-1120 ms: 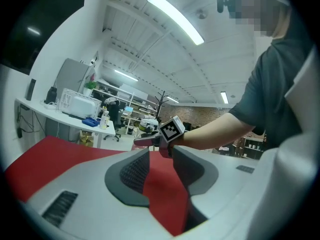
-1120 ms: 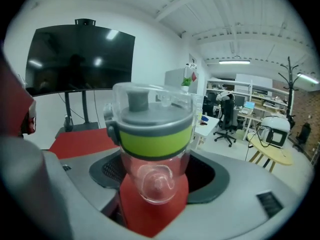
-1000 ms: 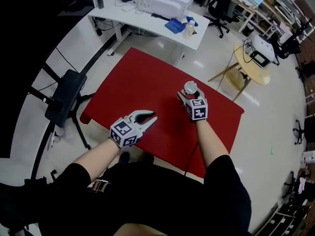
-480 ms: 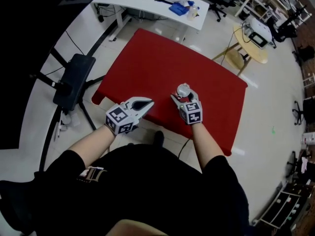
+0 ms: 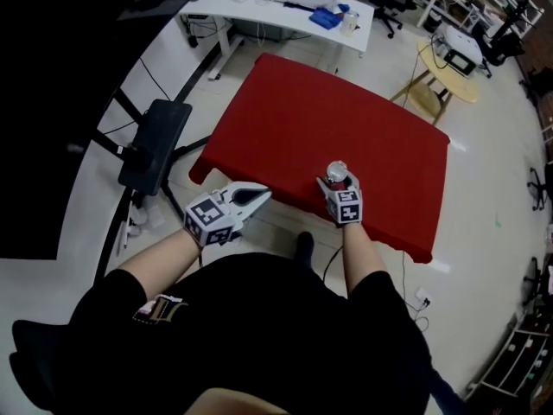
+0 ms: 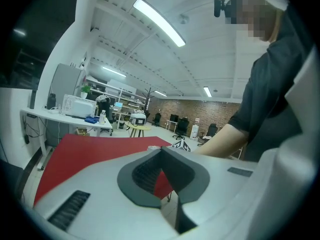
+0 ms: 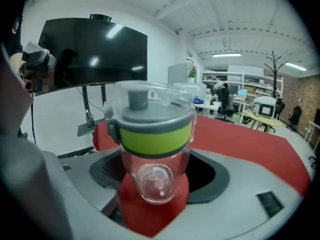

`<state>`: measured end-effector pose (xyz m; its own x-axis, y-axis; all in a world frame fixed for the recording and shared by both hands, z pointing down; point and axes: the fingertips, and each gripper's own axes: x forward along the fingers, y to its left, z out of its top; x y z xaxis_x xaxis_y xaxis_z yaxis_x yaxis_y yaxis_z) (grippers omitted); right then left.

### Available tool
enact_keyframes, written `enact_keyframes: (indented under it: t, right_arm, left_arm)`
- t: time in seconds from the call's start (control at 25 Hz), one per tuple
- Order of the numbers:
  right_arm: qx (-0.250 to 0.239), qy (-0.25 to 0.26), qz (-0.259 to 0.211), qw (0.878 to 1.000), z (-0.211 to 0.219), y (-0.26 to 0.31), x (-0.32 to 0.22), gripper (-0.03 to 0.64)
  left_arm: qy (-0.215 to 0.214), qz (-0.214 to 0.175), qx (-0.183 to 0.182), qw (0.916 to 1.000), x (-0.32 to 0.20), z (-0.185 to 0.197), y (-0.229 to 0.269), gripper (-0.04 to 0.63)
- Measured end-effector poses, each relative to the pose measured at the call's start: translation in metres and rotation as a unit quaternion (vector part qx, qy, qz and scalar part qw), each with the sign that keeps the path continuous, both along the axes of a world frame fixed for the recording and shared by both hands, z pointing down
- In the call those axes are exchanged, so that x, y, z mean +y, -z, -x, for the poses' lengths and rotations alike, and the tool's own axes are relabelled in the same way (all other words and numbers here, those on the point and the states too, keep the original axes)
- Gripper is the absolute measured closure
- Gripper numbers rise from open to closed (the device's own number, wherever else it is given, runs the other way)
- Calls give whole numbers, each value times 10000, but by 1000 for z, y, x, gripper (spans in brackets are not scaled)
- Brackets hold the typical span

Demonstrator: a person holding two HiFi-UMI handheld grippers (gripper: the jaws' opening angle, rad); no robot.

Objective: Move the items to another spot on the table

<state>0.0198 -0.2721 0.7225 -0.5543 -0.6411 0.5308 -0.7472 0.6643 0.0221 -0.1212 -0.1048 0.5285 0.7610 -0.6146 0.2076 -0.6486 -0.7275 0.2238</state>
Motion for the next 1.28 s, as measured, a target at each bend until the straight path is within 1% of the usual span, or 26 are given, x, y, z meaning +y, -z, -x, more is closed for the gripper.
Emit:
enact_keyframes:
  t: [0.12, 0.2, 0.32, 0.36, 0.44, 0.52, 0.6, 0.68, 0.72, 0.8, 0.84, 0.88, 0.92, 1.0, 1.08, 1.16, 1.28]
  right_arm:
    - [-133, -5, 20, 9999, 1, -1, -2, 262]
    - [-133, 3, 129, 9998, 2, -5, -2, 259]
    - [-41, -17, 264, 9996, -2, -8, 0, 249]
    - [-65, -63, 282, 9996, -6, -4, 3, 240]
    - [-169, -204, 287, 9992, -18, 8, 16, 236]
    - [-291, -312, 258, 9988, -31, 23, 41, 236]
    - [-518, -327, 227, 9979, -41, 45, 78, 236]
    - [-851, -222, 189, 9959, -47, 79, 119, 236]
    - [-1013, -123, 162, 9947, -47, 99, 140, 238]
    - [-1315, 92, 133, 9912, -45, 143, 178, 257]
    - [-1466, 189, 131, 9889, -45, 165, 196, 276]
    - [-1624, 277, 124, 9863, -47, 186, 211, 302]
    - [-1793, 356, 99, 9831, -52, 206, 223, 332]
    - [-2175, 502, -29, 9748, -69, 237, 241, 418]
    - [-2529, 713, -219, 9646, -93, 260, 257, 461]
    - [-2643, 990, -375, 9586, -118, 280, 277, 481]
    - [-2459, 1373, -594, 9577, -155, 299, 309, 552]
  left_arm:
    - [143, 53, -26, 9999, 2, 10, -8, 595]
    - [183, -2, -22, 9998, -1, 13, -14, 595]
    - [215, -107, 130, 9996, -6, 8, 6, 595]
    - [215, -129, 165, 9995, -8, 7, 14, 595]
    - [125, -124, 204, 9996, -6, 9, 11, 595]
    - [15, -194, 304, 9993, -1, 13, 16, 595]
    - [-49, -201, 432, 9989, 8, 14, 31, 595]
    - [-127, -191, 470, 9986, 20, 13, 43, 595]
    - [-195, -253, 479, 9983, 26, 11, 46, 595]
    - [-285, -298, 472, 9980, 41, 4, 56, 595]
    - [-296, -212, 442, 9984, 49, -3, 63, 595]
    - [-299, -118, 400, 9987, 57, -11, 70, 595]
    - [-314, -102, 362, 9988, 63, -21, 75, 595]
    - [-435, -387, 347, 9977, 70, -45, 81, 595]
    - [-569, -678, 278, 9957, 80, -76, 89, 595]
    - [-644, -807, 200, 9945, 94, -111, 98, 595]
    - [-761, -844, 260, 9932, 116, -159, 108, 595]
